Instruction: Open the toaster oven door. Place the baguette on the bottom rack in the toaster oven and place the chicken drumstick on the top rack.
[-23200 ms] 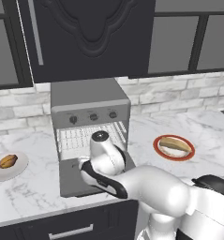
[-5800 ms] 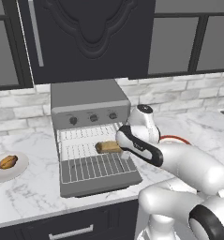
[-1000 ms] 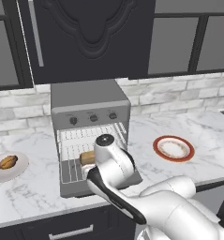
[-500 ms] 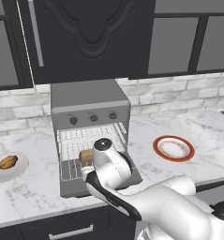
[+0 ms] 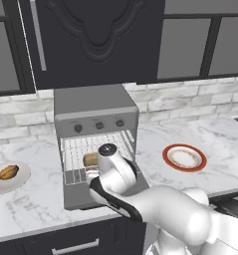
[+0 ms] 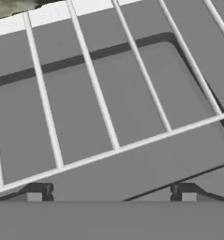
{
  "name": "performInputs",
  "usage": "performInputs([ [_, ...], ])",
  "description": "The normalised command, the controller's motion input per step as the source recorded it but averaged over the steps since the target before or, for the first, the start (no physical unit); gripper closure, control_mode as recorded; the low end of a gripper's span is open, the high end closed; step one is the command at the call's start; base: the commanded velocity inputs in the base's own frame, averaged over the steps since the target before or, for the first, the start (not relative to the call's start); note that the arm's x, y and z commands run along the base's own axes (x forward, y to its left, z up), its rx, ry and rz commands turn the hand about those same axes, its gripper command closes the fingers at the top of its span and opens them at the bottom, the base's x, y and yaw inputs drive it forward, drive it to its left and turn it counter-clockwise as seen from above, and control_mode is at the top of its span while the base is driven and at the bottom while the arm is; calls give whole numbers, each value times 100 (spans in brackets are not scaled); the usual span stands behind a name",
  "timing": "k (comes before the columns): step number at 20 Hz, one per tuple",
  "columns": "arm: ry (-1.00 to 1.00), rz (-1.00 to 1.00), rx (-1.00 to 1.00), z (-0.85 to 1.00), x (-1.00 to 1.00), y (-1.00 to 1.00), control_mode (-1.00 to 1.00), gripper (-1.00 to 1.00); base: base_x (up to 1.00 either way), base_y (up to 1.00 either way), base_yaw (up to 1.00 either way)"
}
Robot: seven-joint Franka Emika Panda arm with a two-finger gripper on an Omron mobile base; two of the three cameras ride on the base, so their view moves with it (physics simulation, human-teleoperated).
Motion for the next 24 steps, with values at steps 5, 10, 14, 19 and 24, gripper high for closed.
performInputs([
  [5, 0, -18, 0, 0, 38, 0, -100, -100, 0, 0, 0],
  [10, 0, -17, 0, 0, 32, 0, -100, -100, 0, 0, 0],
  [14, -2, -15, 4, 0, 18, 0, -100, -100, 0, 0, 0],
  [19, -6, -22, 4, -5, 18, 0, -100, -100, 0, 0, 0],
  [24, -2, -24, 3, -6, 19, -2, -100, -100, 0, 0, 0],
])
